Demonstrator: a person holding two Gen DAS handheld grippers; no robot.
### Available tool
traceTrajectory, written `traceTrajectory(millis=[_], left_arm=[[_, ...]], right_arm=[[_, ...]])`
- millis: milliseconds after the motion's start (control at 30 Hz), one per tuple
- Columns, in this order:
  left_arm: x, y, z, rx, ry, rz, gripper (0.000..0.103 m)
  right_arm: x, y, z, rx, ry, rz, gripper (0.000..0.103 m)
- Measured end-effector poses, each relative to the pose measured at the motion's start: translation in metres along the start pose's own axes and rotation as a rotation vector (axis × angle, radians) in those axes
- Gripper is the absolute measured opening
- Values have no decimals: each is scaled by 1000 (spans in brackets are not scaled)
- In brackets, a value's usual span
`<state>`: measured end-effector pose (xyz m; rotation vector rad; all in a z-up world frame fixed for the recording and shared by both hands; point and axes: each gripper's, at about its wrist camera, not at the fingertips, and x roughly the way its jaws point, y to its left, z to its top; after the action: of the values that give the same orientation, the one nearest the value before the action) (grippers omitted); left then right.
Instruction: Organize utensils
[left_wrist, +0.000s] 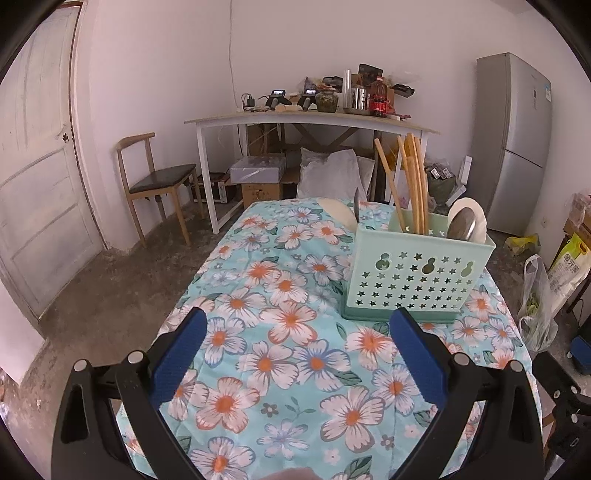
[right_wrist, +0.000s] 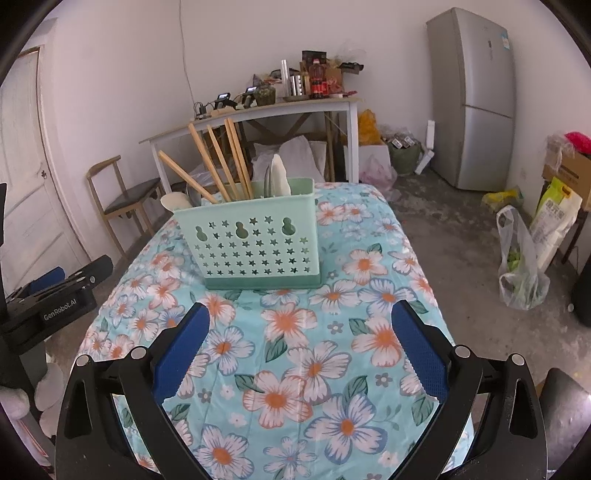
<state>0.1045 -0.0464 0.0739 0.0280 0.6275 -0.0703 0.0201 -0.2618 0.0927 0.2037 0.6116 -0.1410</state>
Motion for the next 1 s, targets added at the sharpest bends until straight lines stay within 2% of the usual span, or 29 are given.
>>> traceTrajectory(millis=[233,667,1000], left_arm=[[8,-9,-5,16,32,-20,97],[10,-18,-11,41,37,-49,97],[12,-21,-16,33,43,-47,97]], right_arm=[[5,0,1,-10,6,-2,95],[6,-3,3,-12,10,-8,95],[2,-14,4,-22,7,-62,95]])
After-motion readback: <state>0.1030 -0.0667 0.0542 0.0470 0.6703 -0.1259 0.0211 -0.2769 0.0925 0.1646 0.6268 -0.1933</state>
